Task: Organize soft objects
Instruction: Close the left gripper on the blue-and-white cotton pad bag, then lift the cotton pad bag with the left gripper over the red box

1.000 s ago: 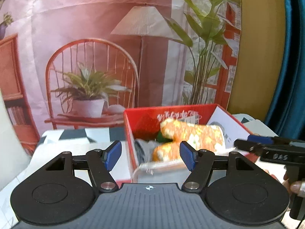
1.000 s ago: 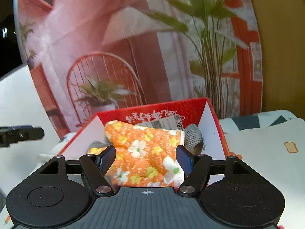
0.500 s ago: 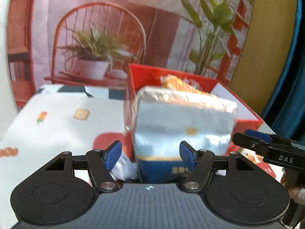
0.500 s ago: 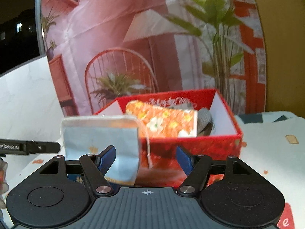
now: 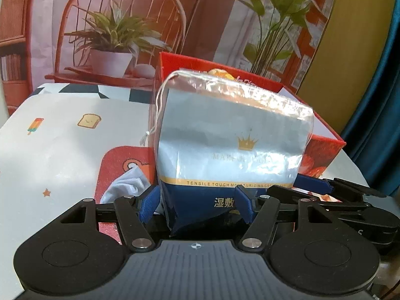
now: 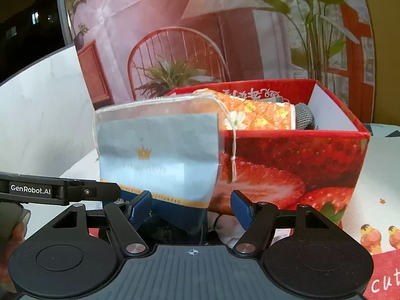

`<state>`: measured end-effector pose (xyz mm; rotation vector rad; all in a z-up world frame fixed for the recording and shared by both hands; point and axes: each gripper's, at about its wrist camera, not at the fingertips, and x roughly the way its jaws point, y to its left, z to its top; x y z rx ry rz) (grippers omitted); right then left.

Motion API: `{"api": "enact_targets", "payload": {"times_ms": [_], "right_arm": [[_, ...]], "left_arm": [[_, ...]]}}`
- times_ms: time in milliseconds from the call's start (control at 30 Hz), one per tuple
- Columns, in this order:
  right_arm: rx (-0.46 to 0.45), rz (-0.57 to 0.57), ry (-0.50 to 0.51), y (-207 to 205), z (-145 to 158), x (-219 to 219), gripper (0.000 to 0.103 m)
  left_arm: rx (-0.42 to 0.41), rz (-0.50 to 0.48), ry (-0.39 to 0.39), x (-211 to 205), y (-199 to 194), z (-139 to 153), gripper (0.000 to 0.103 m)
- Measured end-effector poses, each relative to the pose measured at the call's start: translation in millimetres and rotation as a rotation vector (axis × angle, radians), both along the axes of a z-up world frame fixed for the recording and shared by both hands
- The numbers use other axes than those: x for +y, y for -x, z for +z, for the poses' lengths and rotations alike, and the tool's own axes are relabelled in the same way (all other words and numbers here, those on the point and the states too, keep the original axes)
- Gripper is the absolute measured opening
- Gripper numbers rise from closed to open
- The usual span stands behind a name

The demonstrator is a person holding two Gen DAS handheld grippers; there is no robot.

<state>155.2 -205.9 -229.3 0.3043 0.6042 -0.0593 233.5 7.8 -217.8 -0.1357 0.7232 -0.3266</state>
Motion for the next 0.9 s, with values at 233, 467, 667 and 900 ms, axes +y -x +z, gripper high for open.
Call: {"api": "enact_targets", "payload": {"times_ms": [233, 467, 667, 900], "right_arm": [[0.013, 0.006, -0.003, -3, -8, 2, 0.065], [0.012, 0.022, -0.014, -8, -12, 7, 0.057], [0.019, 0.045, -0.016, -13, -12, 13, 0.051], [0.002, 0.025, -0.051, -5, -4, 8, 0.045]], "left_arm": [[0.014, 0.002, 0.046, 0, -4, -7, 0.067], [0.017, -0.002, 0.043, -4, -9, -8, 0.066], [0.017, -0.012, 0.057, -3, -8, -6, 0.057], [-0.031, -0.019, 0.065, 1, 4, 8, 0.040]]}}
